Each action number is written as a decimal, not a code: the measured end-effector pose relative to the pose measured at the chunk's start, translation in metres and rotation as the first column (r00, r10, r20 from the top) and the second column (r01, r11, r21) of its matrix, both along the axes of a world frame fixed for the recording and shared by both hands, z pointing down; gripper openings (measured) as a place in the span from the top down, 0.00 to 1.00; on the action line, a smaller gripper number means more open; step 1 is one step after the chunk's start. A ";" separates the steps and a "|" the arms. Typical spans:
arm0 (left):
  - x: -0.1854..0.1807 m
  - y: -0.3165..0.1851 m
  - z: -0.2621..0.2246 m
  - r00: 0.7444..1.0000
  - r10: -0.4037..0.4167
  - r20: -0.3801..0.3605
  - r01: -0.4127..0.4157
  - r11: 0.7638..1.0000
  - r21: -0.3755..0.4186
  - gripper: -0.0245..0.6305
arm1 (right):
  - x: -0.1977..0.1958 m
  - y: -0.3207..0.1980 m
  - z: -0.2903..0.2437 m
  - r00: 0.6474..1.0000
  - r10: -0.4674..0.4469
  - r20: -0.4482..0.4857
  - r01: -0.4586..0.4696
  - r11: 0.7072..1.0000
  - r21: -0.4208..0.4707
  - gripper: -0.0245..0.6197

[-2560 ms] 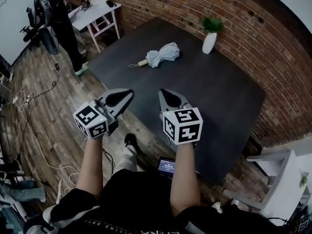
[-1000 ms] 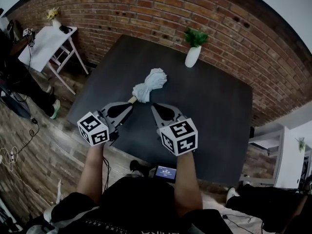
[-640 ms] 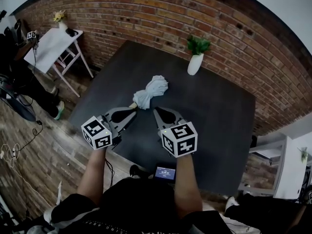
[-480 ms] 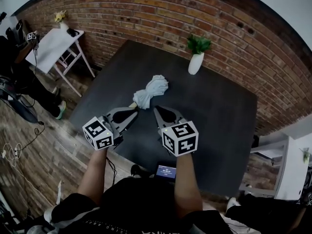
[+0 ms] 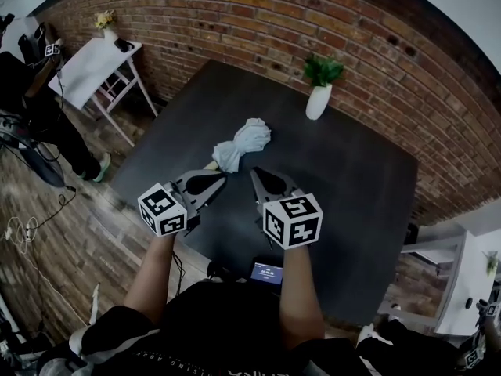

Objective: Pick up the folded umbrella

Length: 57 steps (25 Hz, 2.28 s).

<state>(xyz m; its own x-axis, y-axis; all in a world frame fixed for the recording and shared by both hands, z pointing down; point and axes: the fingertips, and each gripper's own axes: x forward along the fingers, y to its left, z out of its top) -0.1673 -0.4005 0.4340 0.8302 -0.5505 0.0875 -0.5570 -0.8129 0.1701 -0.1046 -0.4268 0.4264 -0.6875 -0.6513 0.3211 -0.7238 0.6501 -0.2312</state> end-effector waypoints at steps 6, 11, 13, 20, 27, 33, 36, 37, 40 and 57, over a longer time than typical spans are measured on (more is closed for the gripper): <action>0.010 -0.004 0.003 1.000 -0.024 -0.008 0.024 0.999 -0.021 0.96 | 0.012 -0.004 0.004 1.000 -0.022 0.018 0.023 1.000 -0.012 0.95; 0.019 -0.008 0.012 0.997 -0.079 0.012 0.080 0.996 -0.050 0.96 | 0.025 -0.009 0.010 0.998 -0.043 0.041 0.044 0.999 -0.024 0.95; 0.019 -0.009 0.016 0.994 -0.103 0.023 0.104 0.993 -0.058 0.96 | 0.028 -0.011 0.015 0.997 -0.045 0.056 0.047 0.998 -0.035 0.95; 0.006 -0.026 0.032 0.992 -0.118 0.056 0.124 0.985 -0.120 0.96 | 0.021 -0.017 0.030 0.995 -0.050 0.091 0.057 0.995 -0.078 0.95; 0.001 -0.075 0.056 0.992 -0.081 0.099 0.099 0.975 -0.197 0.96 | 0.013 -0.041 0.046 0.996 -0.014 0.091 0.026 0.992 -0.127 0.95; 0.001 -0.118 0.083 0.990 -0.061 0.129 0.092 0.963 -0.254 0.92 | 0.007 -0.069 0.061 0.997 0.017 0.080 -0.004 0.987 -0.160 0.95; -0.001 -0.135 0.100 0.986 -0.053 0.160 0.097 0.955 -0.279 0.86 | 0.005 -0.081 0.070 0.997 0.029 0.077 -0.015 0.984 -0.178 0.95; -0.001 -0.140 0.106 0.983 -0.051 0.175 0.101 0.952 -0.289 0.84 | 0.004 -0.084 0.073 0.997 0.032 0.074 -0.018 0.982 -0.186 0.95; -0.005 -0.155 0.127 0.973 -0.047 0.225 0.119 0.942 -0.315 0.76 | 0.003 -0.094 0.083 0.997 0.040 0.069 -0.025 0.978 -0.205 0.95; -0.008 -0.204 0.215 0.882 0.017 0.471 0.192 0.900 -0.391 0.50 | 0.002 -0.131 0.124 0.997 0.059 0.052 -0.041 0.957 -0.286 0.95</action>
<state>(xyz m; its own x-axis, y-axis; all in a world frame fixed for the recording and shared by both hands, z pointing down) -0.1757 -0.6047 0.6491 0.5892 -0.4436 0.6753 -0.7202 -0.6672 0.1902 -0.1025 -0.5575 0.5501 -0.6799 -0.5732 0.4574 -0.7331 0.5147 -0.4446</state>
